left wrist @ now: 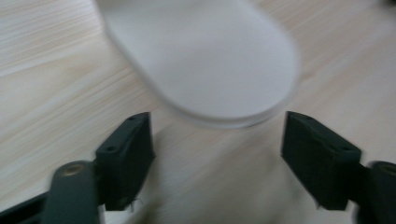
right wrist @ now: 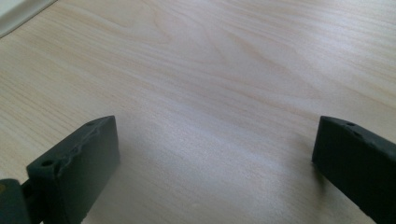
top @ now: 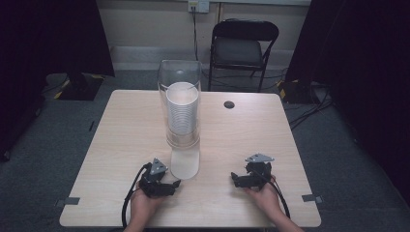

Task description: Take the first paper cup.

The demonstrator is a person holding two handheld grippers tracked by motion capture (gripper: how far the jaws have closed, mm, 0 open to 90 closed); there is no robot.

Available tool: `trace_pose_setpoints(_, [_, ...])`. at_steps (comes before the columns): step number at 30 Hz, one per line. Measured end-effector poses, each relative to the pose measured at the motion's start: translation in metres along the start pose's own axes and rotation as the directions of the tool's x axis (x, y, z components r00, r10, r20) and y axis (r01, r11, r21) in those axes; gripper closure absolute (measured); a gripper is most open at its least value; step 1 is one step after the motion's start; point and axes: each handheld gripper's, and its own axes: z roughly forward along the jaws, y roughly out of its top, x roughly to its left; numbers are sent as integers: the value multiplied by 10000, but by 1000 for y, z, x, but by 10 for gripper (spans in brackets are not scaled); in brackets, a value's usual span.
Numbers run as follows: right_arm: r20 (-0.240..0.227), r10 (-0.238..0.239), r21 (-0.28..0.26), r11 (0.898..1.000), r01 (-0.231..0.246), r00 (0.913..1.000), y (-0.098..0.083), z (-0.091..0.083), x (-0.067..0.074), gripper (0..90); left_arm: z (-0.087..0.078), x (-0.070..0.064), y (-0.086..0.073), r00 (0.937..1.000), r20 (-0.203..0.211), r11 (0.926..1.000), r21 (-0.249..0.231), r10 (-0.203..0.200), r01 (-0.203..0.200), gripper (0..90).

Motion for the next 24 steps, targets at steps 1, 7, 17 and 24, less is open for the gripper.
trace_pose_setpoints(1, [-62, -24, 4, 10000, 24, 10000, 0, 0, 0, 2, -3, 0, 2, 9999, -111, 9999, -154, -11, 9, 240])
trace_pose_setpoints(7, [-85, -46, 5, 10000, 46, 10000, 0, 0, -1, 2, -21, 0, 21, 9996, -193, 9938, -1087, 197, -217, 210])
trace_pose_setpoints(17, [-134, -124, -10, 9999, 123, 9998, 0, 0, -1, 2, -27, 2, 56, 9981, -298, 9696, -2372, 545, -601, 188])
trace_pose_setpoints(24, [-161, -134, 2, 9999, 134, 9998, 1, 1, -1, 2, -22, 4, 71, 9981, -512, 9488, -3119, 354, -497, 182])
